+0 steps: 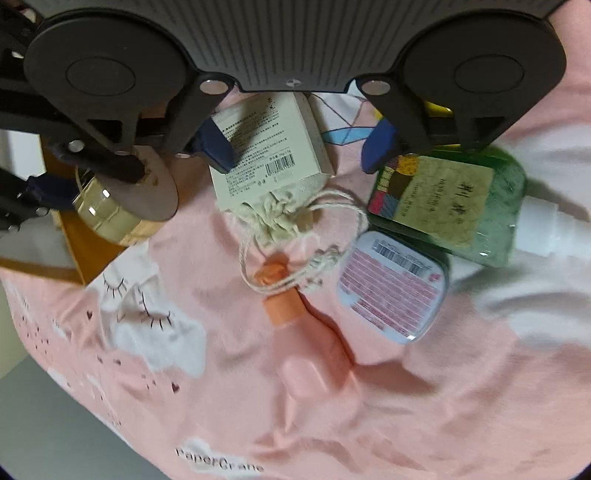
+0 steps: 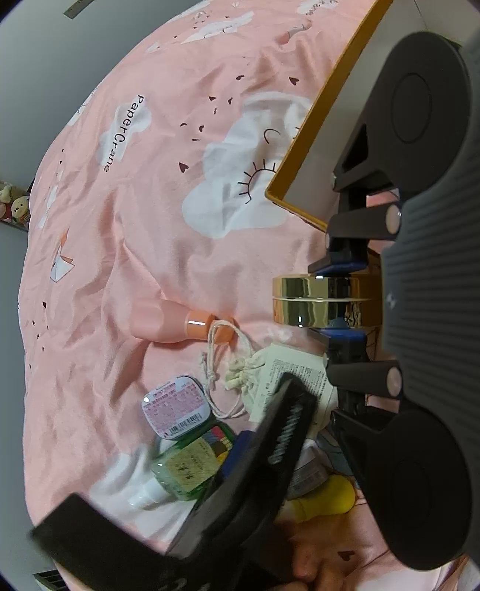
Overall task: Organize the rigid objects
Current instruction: 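Grasp the gold round compact with the right tool while the left tool grasps the white tag pouch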
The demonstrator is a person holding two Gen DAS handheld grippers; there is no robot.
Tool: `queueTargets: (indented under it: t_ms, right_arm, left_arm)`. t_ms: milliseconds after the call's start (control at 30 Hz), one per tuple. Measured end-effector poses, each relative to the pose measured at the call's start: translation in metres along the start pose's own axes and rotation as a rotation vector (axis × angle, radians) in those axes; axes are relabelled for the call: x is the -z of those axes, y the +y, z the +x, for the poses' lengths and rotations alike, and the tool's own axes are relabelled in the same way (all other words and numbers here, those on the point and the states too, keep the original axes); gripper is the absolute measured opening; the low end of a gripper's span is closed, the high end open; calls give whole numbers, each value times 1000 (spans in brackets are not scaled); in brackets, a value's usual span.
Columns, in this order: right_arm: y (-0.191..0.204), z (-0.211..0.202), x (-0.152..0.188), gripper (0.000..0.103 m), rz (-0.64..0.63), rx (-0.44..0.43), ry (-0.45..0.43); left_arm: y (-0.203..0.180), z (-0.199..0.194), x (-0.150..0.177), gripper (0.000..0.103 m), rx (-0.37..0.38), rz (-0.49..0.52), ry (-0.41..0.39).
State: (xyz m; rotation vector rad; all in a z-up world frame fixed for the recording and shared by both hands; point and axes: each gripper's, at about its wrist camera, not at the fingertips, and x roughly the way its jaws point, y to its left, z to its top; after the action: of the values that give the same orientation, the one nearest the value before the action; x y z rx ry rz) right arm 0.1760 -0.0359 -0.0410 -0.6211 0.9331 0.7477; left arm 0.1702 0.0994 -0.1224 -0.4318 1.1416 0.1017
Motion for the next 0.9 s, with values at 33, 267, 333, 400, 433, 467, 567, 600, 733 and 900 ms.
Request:
queueTargets:
  t_ms: [33,267,333,400,433,467,567,600,733,900]
  right_arm:
    - [-1,0,0,27,4,-6,-2]
    - [-2,-2,2,27,16,-18,-14]
    - [-2,-3,2,27,18,-17,-16]
    - [-2,-3,4,27,22,-21,-17]
    - [-2,-4,5,27,21,-22,-17]
    - [-2,-5,5,27,22,-24,-17]
    - [-3,-7,7,27,36,-34,-20]
    - [-3,-8,8,27,44,-38,-21]
    - [-3,-9,10,27,57,-39,-23]
    - [-4,-13,13,27,89,-60,-34]
  left_arm:
    - [-1,3,-1,92,-1,1,5]
    - [-3,11,0,81,26,20,21]
    - [-1,4,1,68,63,2,15]
    - [2,-5,4,57,77,-11,-13]
    - [5,-11,5,50,100,-25,-37]
    - [7,-17,7,43,129,-35,-55]
    - [6,-34,11,38,228,-16,-92]
    - [4,-35,12,38,253,-11,-89]
    - [2,-21,12,37,223,-28,-57]
    - [5,-6,11,37,220,-84,-54]
